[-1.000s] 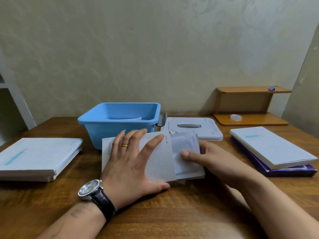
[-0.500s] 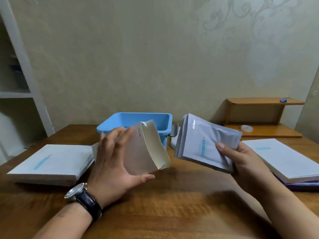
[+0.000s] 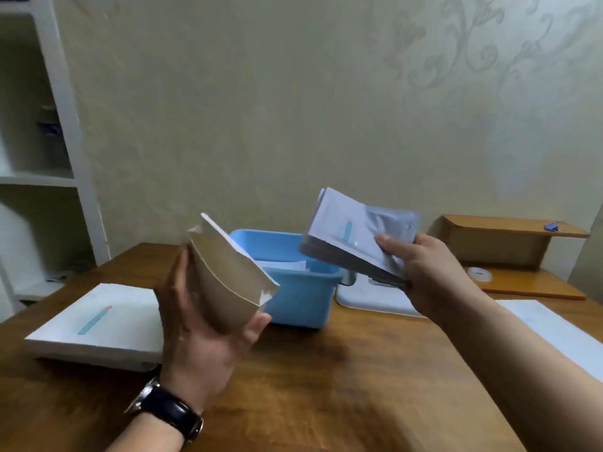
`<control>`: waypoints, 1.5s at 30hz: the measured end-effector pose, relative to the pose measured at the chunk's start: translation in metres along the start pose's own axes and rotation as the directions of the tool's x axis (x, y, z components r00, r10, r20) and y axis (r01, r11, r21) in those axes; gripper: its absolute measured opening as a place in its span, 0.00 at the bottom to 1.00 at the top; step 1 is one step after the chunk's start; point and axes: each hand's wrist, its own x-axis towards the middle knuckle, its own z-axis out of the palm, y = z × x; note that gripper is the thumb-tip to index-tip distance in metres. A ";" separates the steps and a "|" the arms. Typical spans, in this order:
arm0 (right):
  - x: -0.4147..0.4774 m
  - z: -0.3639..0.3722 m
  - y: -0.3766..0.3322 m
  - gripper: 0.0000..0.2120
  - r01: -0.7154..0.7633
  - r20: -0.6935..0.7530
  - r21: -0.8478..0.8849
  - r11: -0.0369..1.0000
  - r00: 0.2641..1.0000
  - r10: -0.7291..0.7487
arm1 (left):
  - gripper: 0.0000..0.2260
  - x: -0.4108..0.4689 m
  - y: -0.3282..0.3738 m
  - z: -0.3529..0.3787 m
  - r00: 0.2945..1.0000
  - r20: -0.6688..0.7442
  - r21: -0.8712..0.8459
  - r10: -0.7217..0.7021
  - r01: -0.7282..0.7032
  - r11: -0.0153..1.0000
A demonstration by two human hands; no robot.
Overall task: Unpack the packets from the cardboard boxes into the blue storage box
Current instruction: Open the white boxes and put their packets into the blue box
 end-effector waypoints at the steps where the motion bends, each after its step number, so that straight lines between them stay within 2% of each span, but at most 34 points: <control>1: 0.015 0.022 -0.008 0.03 0.030 -0.002 -0.055 0.998 1.000 -0.030 | 0.59 0.001 -0.001 -0.003 0.999 -0.040 -0.049 -0.036 0.034 0.998; 3: 0.041 0.063 -0.016 0.05 0.035 -0.006 -0.157 0.987 0.999 -0.037 | 0.59 0.003 -0.001 -0.005 0.994 -0.089 -0.114 -0.064 0.054 0.992; 6: 0.070 0.113 -0.006 0.06 -0.040 0.015 -0.274 0.961 0.999 0.046 | 0.58 0.004 -0.001 -0.004 0.993 -0.097 -0.113 -0.064 0.052 0.992; 9: 0.083 0.142 0.015 0.08 -0.104 0.021 -0.456 0.884 0.992 0.127 | 0.57 0.002 -0.002 -0.004 0.994 -0.086 -0.112 -0.065 0.055 0.992; 11: 0.087 0.151 0.022 0.14 -0.127 0.024 -0.617 0.777 0.983 0.180 | 0.57 0.002 -0.001 -0.004 0.992 -0.086 -0.129 -0.088 0.077 0.989; 13: 0.085 0.154 0.019 0.15 -0.130 0.029 -0.768 0.628 0.971 0.237 | 0.57 0.002 0.001 -0.004 0.992 -0.078 -0.128 -0.096 0.086 0.988; 16: 0.081 0.154 0.017 0.19 -0.139 0.026 -0.864 0.484 0.948 0.318 | 0.57 0.003 0.000 -0.002 0.995 -0.056 -0.129 -0.082 0.075 0.989; 20: 0.076 0.149 0.014 0.10 0.008 0.056 -0.961 0.278 0.985 0.165 | 0.57 0.003 -0.001 0.000 0.998 -0.047 -0.112 -0.051 0.046 0.993; 22: 0.074 0.143 0.013 0.10 0.064 0.095 -0.974 0.217 0.986 0.134 | 0.57 0.003 0.000 0.002 0.998 -0.043 -0.105 -0.046 0.041 0.994; 25: 0.071 0.137 0.014 0.06 0.073 0.124 -0.959 0.275 0.978 0.171 | 0.56 0.002 0.002 0.003 0.998 -0.028 -0.070 -0.047 0.045 0.997; 27: 0.074 0.132 0.016 0.05 0.079 0.135 -0.937 0.340 0.980 0.144 | 0.56 0.000 0.003 0.004 0.999 -0.014 -0.048 -0.052 0.052 0.997; 29: 0.067 0.125 0.011 0.11 0.070 0.098 -0.814 0.576 0.995 0.018 | 0.57 -0.002 0.005 0.004 0.998 0.001 -0.044 -0.065 0.065 0.997; 31: 0.046 0.117 0.000 0.17 0.175 0.088 -0.673 0.719 0.984 -0.157 | 0.57 -0.002 0.007 0.004 0.997 0.022 -0.043 -0.069 0.070 0.997; 32: 0.028 0.113 -0.006 0.19 0.221 0.119 -0.578 0.786 0.975 -0.187 | 0.57 -0.001 0.008 0.003 0.997 0.032 -0.037 -0.066 0.067 0.997; 33: 0.009 0.108 -0.012 0.21 0.236 0.182 -0.451 0.861 0.968 -0.170 | 0.57 -0.001 0.009 0.003 0.998 0.042 -0.021 -0.054 0.055 0.998; 35: -0.030 0.095 -0.024 0.24 0.147 0.384 -0.246 0.958 0.923 -0.043 | 0.57 0.000 0.013 0.004 0.997 0.076 0.030 -0.022 0.019 0.999; 36: -0.046 0.086 -0.027 0.24 0.125 0.467 -0.236 0.964 0.884 0.000 | 0.58 0.000 0.016 0.005 0.995 0.103 0.060 -0.013 0.006 0.998; 38: -0.065 0.072 -0.025 0.20 0.169 0.500 -0.318 0.933 0.866 0.014 | 0.59 0.000 0.026 0.008 0.985 0.174 0.127 0.004 -0.027 0.992; 41: -0.073 0.052 -0.020 0.10 0.184 0.398 -0.411 0.893 0.917 -0.006 | 0.59 -0.003 0.040 0.010 0.951 0.304 0.220 0.058 -0.129 0.967; 45: -0.084 0.036 -0.022 0.06 0.120 0.301 -0.496 0.860 0.953 0.041 | 0.58 -0.008 0.054 0.006 0.871 0.490 0.279 -0.026 -0.128 0.952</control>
